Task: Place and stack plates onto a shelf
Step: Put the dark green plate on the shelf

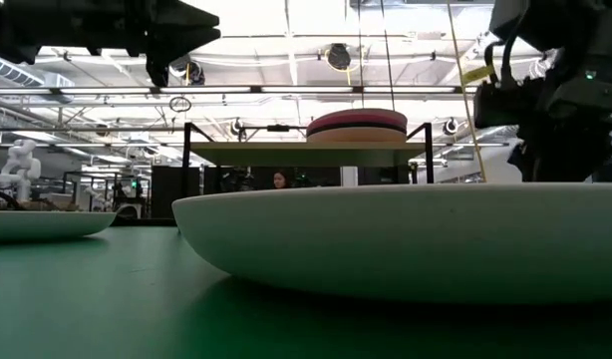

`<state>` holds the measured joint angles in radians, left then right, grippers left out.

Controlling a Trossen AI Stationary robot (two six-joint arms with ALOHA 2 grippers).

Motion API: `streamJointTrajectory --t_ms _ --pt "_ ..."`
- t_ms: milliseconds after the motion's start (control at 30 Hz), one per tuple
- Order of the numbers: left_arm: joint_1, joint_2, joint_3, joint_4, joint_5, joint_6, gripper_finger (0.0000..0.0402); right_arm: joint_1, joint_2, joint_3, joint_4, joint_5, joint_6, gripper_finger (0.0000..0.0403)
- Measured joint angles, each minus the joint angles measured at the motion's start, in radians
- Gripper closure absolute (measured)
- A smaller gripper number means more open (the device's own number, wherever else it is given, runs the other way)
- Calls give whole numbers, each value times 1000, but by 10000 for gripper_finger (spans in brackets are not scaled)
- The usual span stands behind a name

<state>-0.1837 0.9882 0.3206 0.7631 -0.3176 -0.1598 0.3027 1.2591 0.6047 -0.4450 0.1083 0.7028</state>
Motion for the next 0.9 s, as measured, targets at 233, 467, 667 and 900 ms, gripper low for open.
streamJointTrajectory --t_ms 233,467,667,900 --pt "1 20 0 14 -3 -1 307 0 0 -32 -10 49 57 323" --pt "1 20 0 19 -6 -1 307 0 -2 -27 -2 59 11 392" --pt "1 20 0 19 -6 -1 307 0 -24 16 0 29 -26 399" --pt "1 20 0 21 -20 0 307 16 -92 131 231 -106 -191 402"
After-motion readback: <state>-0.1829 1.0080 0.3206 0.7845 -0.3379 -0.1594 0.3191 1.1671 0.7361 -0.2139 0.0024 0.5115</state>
